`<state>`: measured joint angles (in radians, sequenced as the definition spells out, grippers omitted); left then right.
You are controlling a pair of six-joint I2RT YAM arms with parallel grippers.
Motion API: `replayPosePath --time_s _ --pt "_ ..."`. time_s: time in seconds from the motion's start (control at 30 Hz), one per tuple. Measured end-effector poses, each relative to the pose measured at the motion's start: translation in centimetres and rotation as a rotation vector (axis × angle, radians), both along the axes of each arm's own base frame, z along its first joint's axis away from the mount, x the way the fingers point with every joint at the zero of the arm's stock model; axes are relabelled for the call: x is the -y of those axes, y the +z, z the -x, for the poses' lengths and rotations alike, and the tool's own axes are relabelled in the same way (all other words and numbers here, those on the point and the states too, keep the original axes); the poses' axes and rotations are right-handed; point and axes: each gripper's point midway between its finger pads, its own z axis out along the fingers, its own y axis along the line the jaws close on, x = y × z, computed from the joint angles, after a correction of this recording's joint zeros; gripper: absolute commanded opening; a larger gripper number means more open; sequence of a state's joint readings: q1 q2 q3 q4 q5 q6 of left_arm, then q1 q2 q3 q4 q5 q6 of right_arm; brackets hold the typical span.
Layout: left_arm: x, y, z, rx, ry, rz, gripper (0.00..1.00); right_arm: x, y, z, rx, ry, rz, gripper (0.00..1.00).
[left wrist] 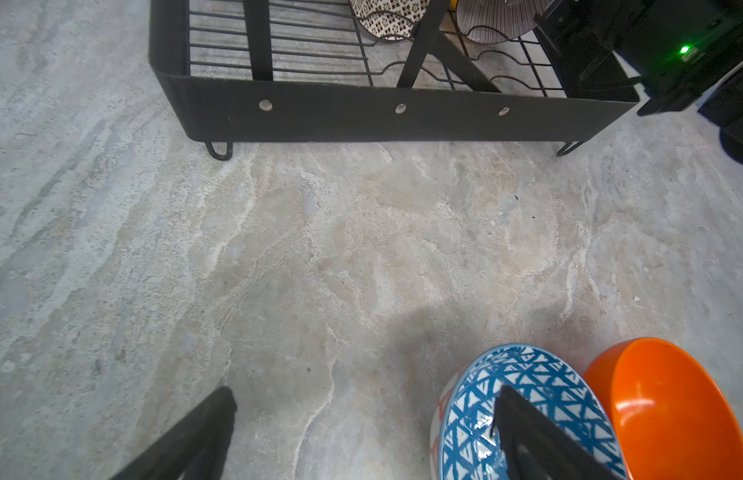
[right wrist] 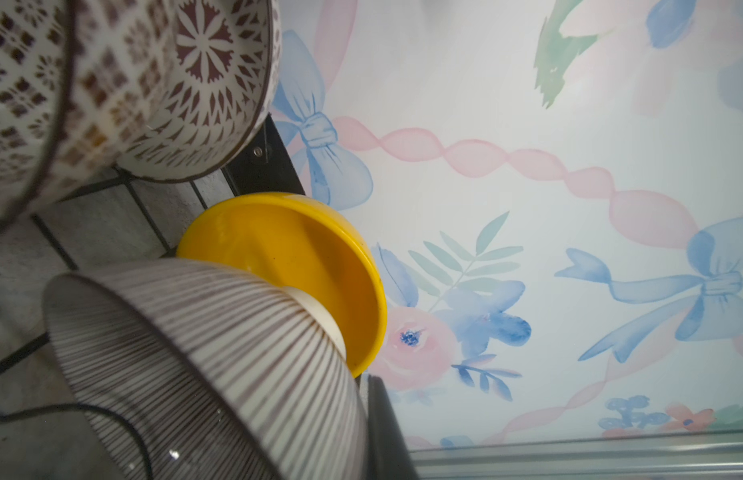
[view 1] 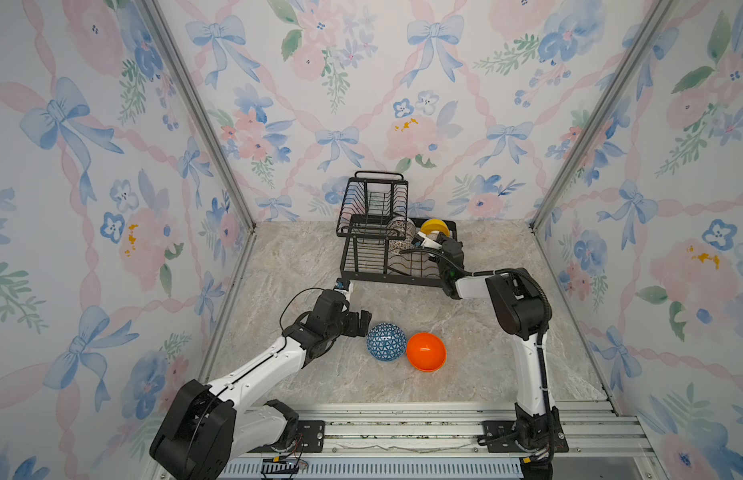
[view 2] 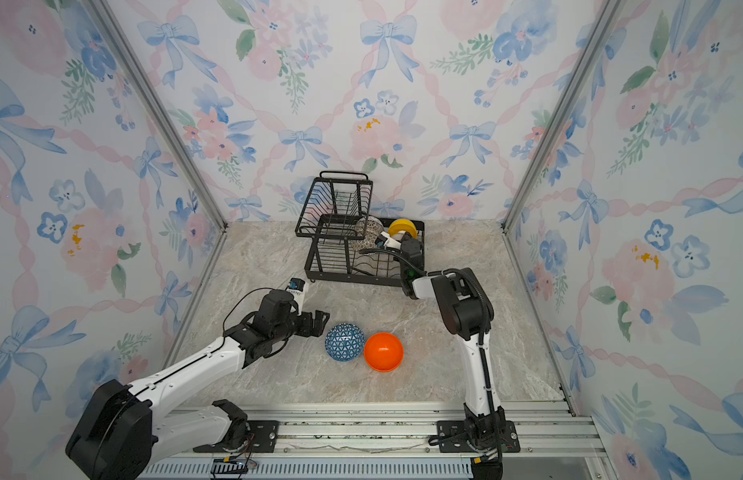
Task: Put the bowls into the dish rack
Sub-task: 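Lower the pink-striped bowl into the lower tier beside the yellow bowl with right gripper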
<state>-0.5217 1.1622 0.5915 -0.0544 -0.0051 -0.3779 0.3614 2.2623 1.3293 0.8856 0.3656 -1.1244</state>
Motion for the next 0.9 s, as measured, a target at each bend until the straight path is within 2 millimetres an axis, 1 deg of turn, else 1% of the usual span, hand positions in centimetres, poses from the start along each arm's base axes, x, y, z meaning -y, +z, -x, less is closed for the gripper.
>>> replayPosePath --time_s 0.3,0.6,0.9 --pt "-0.06 0.01 -0.04 -0.001 0.001 0.003 0.98 0.0 -0.21 -0.19 -0.066 0.049 -0.011 0.05" --pt "-0.05 0.02 -0.04 -0.002 0.0 0.004 0.98 -0.18 0.0 -0.75 -0.098 0.063 -0.013 0.12" --pt "-0.03 0.07 -0.07 -0.001 0.0 0.005 0.98 -0.2 -0.19 -0.84 -0.118 0.064 -0.021 0.18"
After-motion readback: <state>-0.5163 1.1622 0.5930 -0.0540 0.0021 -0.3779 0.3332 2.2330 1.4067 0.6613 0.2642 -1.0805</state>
